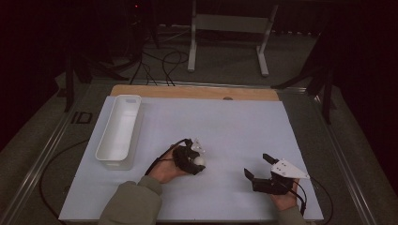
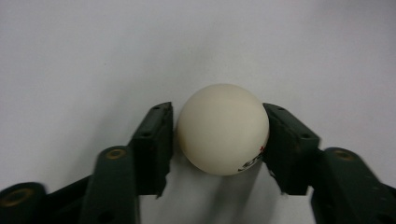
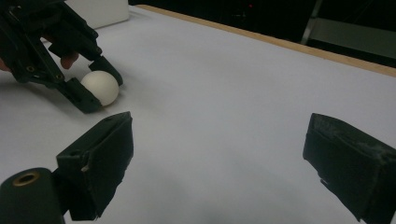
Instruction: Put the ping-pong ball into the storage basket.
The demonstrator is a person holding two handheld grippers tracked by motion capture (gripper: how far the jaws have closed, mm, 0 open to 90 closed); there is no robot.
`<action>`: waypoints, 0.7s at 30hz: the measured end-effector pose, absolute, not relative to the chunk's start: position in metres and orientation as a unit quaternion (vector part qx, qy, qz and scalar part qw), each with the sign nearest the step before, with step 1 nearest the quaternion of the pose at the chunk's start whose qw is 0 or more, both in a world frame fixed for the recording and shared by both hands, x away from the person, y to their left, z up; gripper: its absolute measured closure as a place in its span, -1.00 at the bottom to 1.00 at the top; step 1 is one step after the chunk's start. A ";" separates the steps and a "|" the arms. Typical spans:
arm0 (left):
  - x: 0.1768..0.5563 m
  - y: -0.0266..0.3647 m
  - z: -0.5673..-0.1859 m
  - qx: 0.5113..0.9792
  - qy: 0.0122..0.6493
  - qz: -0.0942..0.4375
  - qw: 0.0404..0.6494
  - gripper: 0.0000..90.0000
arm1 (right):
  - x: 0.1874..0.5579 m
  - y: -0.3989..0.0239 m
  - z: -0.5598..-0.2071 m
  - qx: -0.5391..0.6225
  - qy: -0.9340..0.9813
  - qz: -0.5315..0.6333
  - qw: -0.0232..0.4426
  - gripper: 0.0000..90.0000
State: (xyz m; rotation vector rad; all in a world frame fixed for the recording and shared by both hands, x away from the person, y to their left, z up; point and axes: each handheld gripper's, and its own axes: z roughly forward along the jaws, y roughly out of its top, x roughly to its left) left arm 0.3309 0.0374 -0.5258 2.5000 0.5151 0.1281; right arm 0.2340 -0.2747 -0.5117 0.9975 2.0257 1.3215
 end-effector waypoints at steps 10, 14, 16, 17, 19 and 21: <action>0.331 0.039 -0.524 0.935 0.198 0.048 0.291 0.14 | 0.234 -0.274 -0.512 0.368 0.748 0.488 0.259 -0.82; 0.332 0.040 -0.523 0.934 0.203 0.047 0.292 0.14 | 0.234 -0.274 -0.512 0.368 0.748 0.487 0.260 -0.82; 0.332 0.040 -0.523 0.932 0.206 0.046 0.295 0.14 | 0.234 -0.274 -0.512 0.368 0.748 0.487 0.259 -0.82; 0.332 0.040 -0.522 0.931 0.206 0.045 0.296 0.14 | 0.234 -0.274 -0.512 0.368 0.748 0.488 0.259 -0.82; 0.332 0.041 -0.522 0.932 0.206 0.042 0.294 0.14 | 0.234 -0.274 -0.512 0.368 0.748 0.488 0.259 -0.82; 0.332 0.041 -0.522 0.933 0.206 0.039 0.293 0.14 | 0.234 -0.274 -0.512 0.368 0.748 0.488 0.259 -0.82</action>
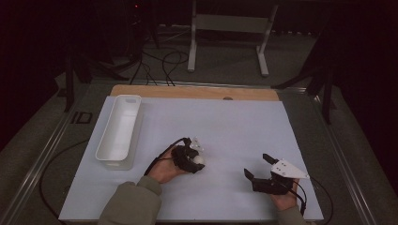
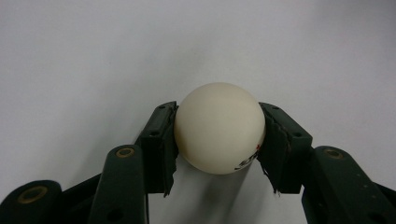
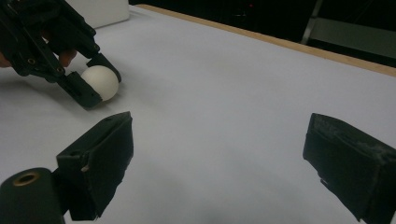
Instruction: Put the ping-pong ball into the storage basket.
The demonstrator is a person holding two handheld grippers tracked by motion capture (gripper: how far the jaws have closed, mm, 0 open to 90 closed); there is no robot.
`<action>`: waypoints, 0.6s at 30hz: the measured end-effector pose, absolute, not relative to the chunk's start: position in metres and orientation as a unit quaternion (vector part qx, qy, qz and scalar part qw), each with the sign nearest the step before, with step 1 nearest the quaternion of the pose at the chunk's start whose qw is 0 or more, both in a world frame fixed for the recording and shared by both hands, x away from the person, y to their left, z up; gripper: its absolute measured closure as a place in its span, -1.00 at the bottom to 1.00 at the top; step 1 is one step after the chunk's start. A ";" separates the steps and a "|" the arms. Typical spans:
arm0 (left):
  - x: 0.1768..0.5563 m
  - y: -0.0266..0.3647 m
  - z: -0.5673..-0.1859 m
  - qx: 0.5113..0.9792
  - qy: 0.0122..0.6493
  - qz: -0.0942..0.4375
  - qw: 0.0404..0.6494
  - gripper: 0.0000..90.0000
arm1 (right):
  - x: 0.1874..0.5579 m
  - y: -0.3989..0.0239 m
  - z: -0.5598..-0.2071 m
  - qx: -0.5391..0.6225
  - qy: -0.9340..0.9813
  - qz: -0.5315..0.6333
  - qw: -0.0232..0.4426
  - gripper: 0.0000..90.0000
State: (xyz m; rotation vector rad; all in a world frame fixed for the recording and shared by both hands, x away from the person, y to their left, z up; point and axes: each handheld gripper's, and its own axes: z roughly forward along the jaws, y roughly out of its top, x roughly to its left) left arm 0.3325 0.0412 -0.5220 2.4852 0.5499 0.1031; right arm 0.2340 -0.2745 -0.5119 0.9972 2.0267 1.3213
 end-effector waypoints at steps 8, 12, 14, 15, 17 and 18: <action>0.333 0.044 -0.518 0.930 0.210 0.034 0.299 0.14 | 0.234 -0.274 -0.512 0.368 0.748 0.488 0.259 -0.82; 0.333 0.046 -0.517 0.929 0.213 0.033 0.301 0.14 | 0.234 -0.274 -0.512 0.368 0.748 0.488 0.259 -0.82; 0.333 0.047 -0.516 0.927 0.219 0.030 0.304 0.14 | 0.234 -0.274 -0.512 0.368 0.748 0.488 0.259 -0.82; 0.333 0.048 -0.515 0.927 0.217 0.032 0.304 0.14 | 0.234 -0.274 -0.512 0.368 0.748 0.488 0.259 -0.82; 0.334 0.049 -0.514 0.925 0.222 0.031 0.306 0.14 | 0.234 -0.274 -0.512 0.368 0.748 0.488 0.259 -0.82; 0.334 0.049 -0.514 0.926 0.221 0.031 0.305 0.14 | 0.234 -0.274 -0.512 0.367 0.748 0.488 0.259 -0.82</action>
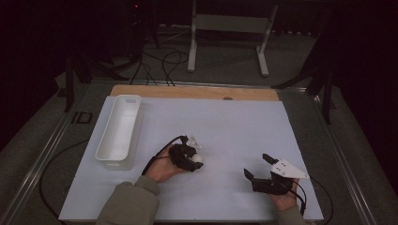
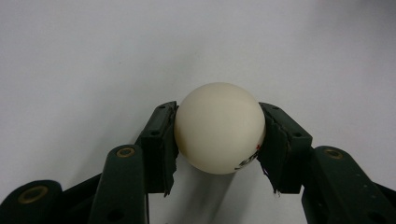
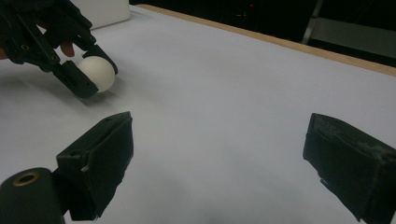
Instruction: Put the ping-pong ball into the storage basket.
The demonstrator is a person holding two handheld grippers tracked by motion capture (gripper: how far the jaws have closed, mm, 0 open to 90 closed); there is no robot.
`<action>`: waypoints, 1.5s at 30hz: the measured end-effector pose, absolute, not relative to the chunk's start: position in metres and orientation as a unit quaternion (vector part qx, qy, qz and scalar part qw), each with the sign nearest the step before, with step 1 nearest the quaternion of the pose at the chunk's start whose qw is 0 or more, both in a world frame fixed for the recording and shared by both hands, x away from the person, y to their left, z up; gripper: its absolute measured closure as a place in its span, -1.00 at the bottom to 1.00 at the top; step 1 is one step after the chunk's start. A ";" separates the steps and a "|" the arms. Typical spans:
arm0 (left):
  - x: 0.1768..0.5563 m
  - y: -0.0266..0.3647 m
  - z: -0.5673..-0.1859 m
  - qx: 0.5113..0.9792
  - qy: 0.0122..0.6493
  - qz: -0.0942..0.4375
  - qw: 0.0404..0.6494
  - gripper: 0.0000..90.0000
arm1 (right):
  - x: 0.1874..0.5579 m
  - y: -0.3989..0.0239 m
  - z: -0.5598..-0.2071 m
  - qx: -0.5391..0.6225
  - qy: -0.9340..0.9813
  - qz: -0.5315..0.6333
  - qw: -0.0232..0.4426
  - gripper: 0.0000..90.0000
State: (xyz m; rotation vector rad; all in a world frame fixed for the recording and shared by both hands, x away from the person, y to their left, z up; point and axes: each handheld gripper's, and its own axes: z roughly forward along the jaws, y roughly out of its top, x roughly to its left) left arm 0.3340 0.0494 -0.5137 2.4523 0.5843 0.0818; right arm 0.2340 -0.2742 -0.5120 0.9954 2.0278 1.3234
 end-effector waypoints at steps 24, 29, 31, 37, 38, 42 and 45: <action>0.330 0.062 -0.497 0.914 0.238 0.052 0.324 0.14 | 0.234 -0.275 -0.512 0.368 0.746 0.492 0.258 -0.82; 0.329 0.065 -0.493 0.914 0.239 0.060 0.322 0.14 | 0.234 -0.275 -0.512 0.368 0.745 0.493 0.258 -0.82; 0.329 0.067 -0.491 0.914 0.239 0.063 0.322 0.14 | 0.234 -0.275 -0.512 0.368 0.745 0.493 0.258 -0.82; 0.328 0.070 -0.488 0.912 0.243 0.068 0.324 0.14 | 0.233 -0.275 -0.512 0.368 0.744 0.495 0.258 -0.82; 0.328 0.071 -0.487 0.911 0.244 0.068 0.324 0.14 | 0.233 -0.275 -0.512 0.369 0.743 0.495 0.257 -0.82; 0.328 0.073 -0.485 0.909 0.247 0.068 0.328 0.14 | 0.234 -0.275 -0.512 0.368 0.744 0.495 0.257 -0.82; 0.328 0.075 -0.483 0.907 0.252 0.070 0.329 0.14 | 0.233 -0.275 -0.512 0.369 0.744 0.495 0.256 -0.82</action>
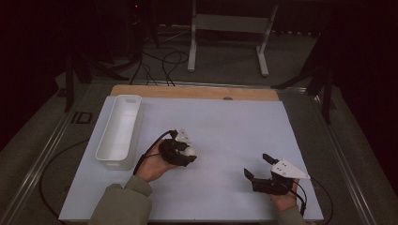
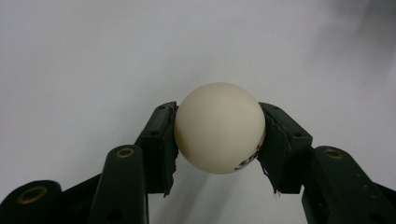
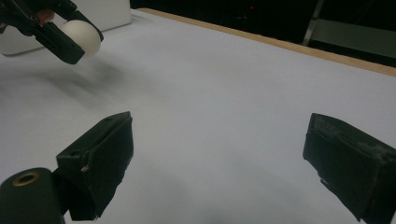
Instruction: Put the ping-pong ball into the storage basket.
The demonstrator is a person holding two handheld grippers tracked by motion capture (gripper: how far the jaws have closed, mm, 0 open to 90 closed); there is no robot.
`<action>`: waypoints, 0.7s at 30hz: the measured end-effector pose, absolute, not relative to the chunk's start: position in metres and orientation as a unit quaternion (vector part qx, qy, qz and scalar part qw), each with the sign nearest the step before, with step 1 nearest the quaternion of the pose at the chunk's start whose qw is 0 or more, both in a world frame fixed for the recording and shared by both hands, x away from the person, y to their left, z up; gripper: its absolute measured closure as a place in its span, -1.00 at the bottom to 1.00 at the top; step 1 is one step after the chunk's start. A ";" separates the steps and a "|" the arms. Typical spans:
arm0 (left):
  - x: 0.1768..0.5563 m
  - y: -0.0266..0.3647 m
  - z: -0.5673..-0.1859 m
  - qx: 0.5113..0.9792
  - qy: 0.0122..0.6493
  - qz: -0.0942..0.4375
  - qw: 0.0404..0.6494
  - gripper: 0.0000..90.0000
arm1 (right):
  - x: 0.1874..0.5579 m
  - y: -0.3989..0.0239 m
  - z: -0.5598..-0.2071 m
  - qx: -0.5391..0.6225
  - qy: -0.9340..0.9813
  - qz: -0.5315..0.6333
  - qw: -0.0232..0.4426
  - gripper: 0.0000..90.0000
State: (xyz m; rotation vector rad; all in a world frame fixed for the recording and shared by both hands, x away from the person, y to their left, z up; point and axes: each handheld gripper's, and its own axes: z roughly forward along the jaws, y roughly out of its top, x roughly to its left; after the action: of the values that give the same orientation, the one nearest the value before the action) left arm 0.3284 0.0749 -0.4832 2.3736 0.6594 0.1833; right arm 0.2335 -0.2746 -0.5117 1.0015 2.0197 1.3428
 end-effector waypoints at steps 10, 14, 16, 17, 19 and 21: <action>0.328 0.080 -0.479 0.908 0.253 0.068 0.328 0.14 | 0.234 -0.274 -0.512 0.369 0.745 0.494 0.256 -0.82; 0.328 0.081 -0.478 0.907 0.255 0.067 0.329 0.14 | 0.234 -0.274 -0.512 0.369 0.745 0.493 0.256 -0.82; 0.329 0.082 -0.477 0.906 0.255 0.067 0.331 0.14 | 0.234 -0.274 -0.512 0.369 0.745 0.493 0.256 -0.82; 0.329 0.083 -0.477 0.906 0.256 0.067 0.330 0.14 | 0.234 -0.274 -0.512 0.369 0.745 0.493 0.256 -0.82; 0.329 0.084 -0.476 0.906 0.256 0.067 0.329 0.14 | 0.234 -0.274 -0.512 0.370 0.745 0.493 0.256 -0.82; 0.329 0.084 -0.476 0.906 0.257 0.068 0.331 0.14 | 0.234 -0.274 -0.512 0.369 0.745 0.493 0.256 -0.82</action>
State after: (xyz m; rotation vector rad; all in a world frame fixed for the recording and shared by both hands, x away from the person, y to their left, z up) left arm 0.3290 0.0837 -0.4759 2.3677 0.6727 0.1765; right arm 0.2337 -0.2744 -0.5121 1.0024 2.0225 1.3372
